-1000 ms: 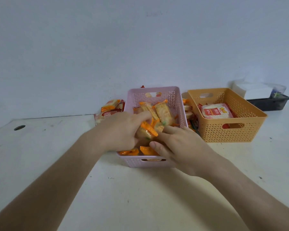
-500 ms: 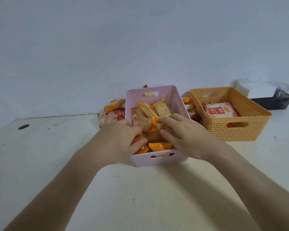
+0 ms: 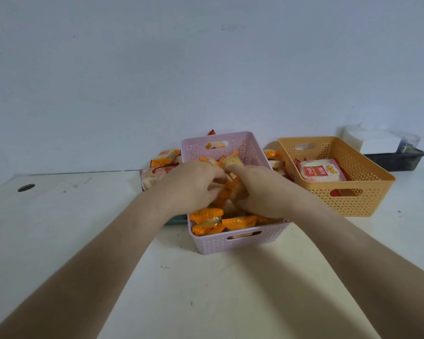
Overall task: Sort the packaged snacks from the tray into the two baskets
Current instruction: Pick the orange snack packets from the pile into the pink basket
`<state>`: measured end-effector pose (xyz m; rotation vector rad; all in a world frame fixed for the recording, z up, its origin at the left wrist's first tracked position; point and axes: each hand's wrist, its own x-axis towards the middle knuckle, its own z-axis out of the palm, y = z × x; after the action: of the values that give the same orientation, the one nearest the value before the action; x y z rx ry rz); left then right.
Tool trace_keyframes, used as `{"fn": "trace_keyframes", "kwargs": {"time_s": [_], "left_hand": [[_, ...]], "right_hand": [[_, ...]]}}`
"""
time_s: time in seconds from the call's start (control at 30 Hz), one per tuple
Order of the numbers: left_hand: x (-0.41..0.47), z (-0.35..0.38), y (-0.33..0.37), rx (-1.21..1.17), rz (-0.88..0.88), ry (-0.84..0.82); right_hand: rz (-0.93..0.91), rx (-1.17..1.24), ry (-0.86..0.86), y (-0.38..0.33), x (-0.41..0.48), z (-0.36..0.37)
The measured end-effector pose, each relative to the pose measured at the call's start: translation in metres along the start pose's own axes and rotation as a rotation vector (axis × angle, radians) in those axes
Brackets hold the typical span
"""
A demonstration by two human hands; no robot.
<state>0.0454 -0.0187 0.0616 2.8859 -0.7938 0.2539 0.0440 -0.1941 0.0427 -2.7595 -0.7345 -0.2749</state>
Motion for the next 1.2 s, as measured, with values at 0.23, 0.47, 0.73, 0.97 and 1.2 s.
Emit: {"fn": "trace_keyframes", "kwargs": {"time_s": [0.23, 0.47, 0.73, 0.97, 1.2], "left_hand": [[0.027, 0.008, 0.0, 0.158, 0.002, -0.201], [0.021, 0.009, -0.011, 0.189, 0.016, 0.046], [0.001, -0.009, 0.01, -0.348, -0.098, 0.455], [0.016, -0.005, 0.013, -0.814, -0.144, 0.183], [0.028, 0.017, 0.008, -0.027, -0.001, -0.295]], "right_hand": [[-0.003, 0.258, 0.144, 0.007, -0.015, -0.007], [-0.054, 0.12, 0.09, 0.005, -0.016, 0.005], [0.041, 0.314, 0.39, 0.011, -0.013, 0.007], [-0.004, 0.277, 0.379, 0.022, -0.022, -0.01], [0.044, 0.114, 0.228, 0.018, -0.03, -0.001]]}}
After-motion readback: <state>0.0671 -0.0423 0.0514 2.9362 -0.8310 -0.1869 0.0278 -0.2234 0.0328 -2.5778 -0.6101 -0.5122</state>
